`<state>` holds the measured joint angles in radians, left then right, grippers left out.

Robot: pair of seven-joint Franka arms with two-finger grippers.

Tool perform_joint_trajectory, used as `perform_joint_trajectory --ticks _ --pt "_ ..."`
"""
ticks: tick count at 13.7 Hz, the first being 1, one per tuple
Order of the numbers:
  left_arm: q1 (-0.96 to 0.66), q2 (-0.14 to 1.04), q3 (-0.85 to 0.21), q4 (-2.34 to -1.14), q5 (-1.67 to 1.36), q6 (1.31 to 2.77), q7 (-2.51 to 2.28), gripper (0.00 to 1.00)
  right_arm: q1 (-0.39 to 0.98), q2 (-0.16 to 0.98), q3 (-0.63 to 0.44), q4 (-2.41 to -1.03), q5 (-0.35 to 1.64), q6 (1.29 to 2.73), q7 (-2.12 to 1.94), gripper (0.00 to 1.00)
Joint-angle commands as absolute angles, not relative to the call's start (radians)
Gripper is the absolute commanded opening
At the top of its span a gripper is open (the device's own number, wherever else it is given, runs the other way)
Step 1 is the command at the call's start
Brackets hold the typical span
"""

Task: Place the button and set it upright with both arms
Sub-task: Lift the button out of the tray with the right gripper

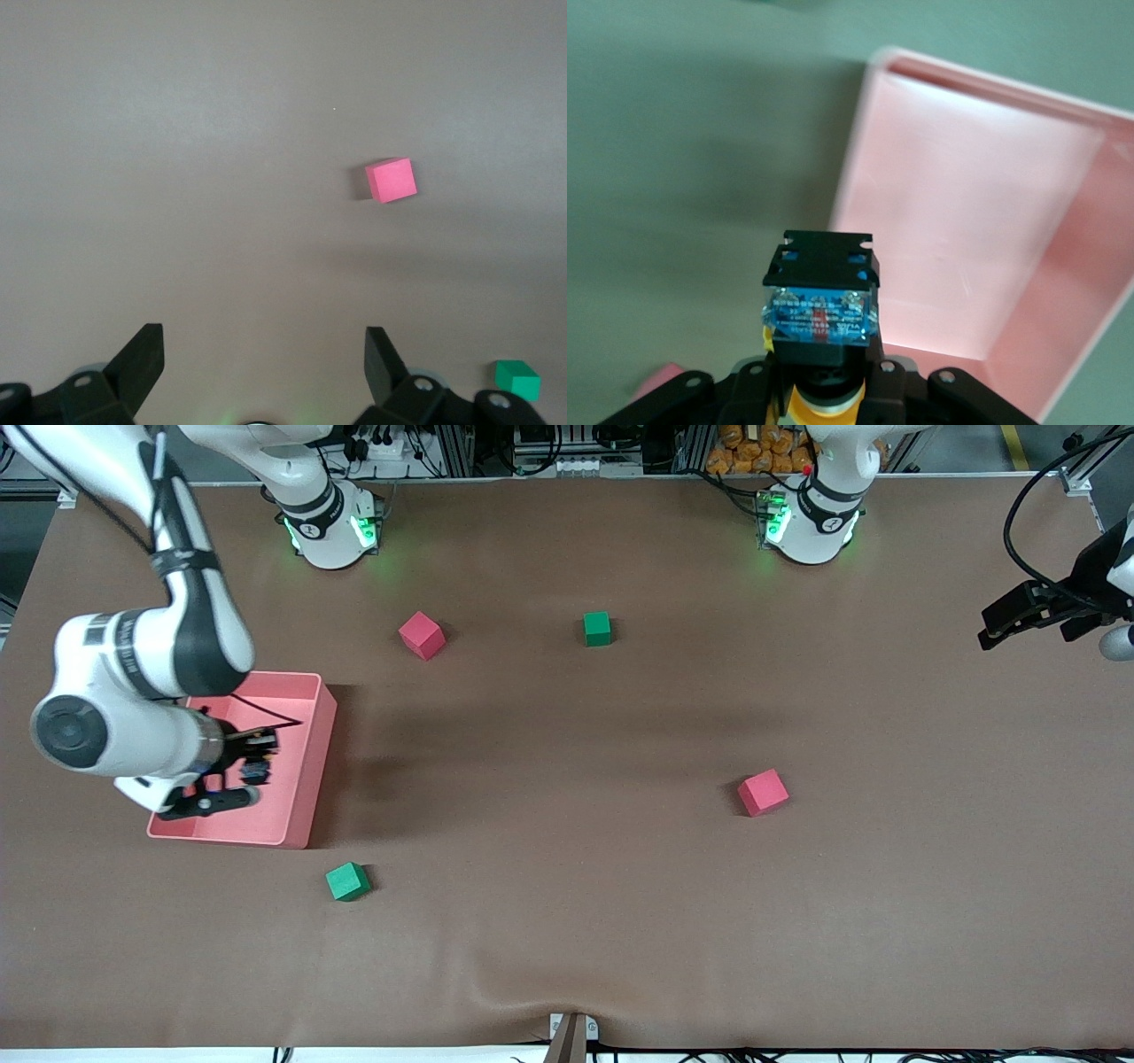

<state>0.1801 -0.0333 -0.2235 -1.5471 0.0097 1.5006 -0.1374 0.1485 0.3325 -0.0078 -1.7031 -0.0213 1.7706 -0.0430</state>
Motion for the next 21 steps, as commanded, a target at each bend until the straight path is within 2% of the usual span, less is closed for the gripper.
perform_joint_trajectory --ticks 1,3,6,10,13,16,21 --pt "0.195 -0.028 -0.232 -1.542 0.003 1.511 -0.109 1.0 0.285 0.333 -0.017 -1.684 -0.023 1.764 0.139 0.0" --pt "0.195 -0.023 -0.23 -1.539 0.0 1.511 -0.086 1.0 0.374 0.353 -0.017 -1.666 -0.02 1.772 0.234 0.0" --pt "0.195 -0.017 -0.23 -1.54 0.0 1.511 -0.084 1.0 0.449 0.4 -0.018 -1.638 0.121 1.772 0.299 0.0" --pt "0.195 -0.008 -0.23 -1.54 0.003 1.511 -0.084 1.0 0.517 0.546 -0.018 -1.549 0.241 1.801 0.305 0.0" --pt "0.195 -0.006 -0.23 -1.54 0.002 1.511 -0.084 1.0 0.557 0.609 -0.026 -1.548 0.316 1.9 0.317 0.0" --pt "0.193 -0.006 -0.232 -1.542 0.002 1.509 -0.084 1.0 0.633 0.679 -0.043 -1.507 0.345 1.934 0.421 0.0" --pt "0.195 0.018 -0.23 -1.54 0.0 1.52 -0.086 1.0 0.707 0.788 -0.043 -1.499 0.379 2.112 0.457 0.0"
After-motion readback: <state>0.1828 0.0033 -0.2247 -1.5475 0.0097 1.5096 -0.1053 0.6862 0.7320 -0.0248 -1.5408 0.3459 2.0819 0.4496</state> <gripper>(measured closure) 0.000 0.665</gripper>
